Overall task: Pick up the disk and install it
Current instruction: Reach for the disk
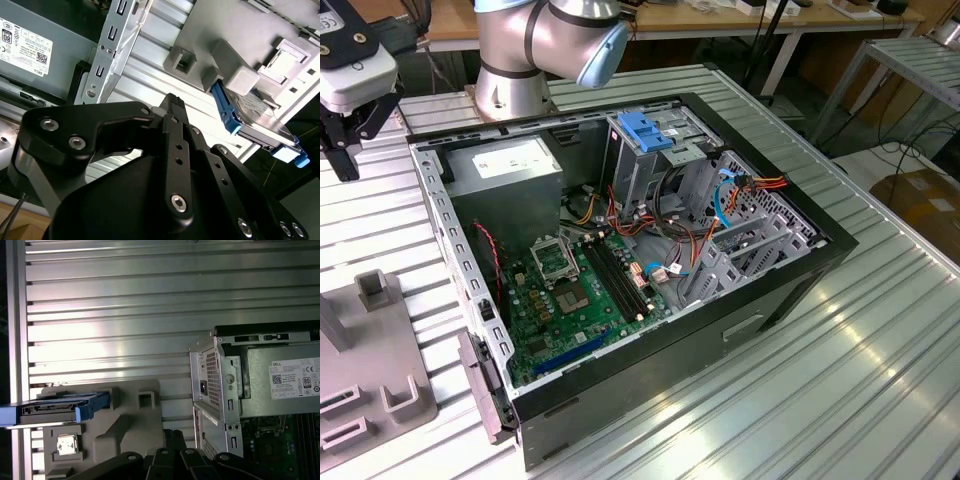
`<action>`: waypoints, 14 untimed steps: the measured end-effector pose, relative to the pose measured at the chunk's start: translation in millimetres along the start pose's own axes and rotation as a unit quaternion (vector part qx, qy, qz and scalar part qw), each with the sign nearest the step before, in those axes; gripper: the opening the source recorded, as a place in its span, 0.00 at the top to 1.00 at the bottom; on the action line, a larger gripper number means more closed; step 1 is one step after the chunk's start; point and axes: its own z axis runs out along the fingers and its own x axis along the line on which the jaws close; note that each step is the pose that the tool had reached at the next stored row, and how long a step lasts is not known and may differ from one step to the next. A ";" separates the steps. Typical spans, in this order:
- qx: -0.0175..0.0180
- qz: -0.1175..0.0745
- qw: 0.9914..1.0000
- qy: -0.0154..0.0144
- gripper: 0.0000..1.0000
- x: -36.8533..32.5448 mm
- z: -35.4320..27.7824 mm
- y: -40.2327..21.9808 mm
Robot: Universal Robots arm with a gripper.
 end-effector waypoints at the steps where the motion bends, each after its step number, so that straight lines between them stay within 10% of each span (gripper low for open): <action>1: 0.000 0.000 1.000 0.000 0.90 0.8 0.0 -0.1; 14: 0.000 0.000 1.000 0.000 0.90 13.6 -0.4 -1.0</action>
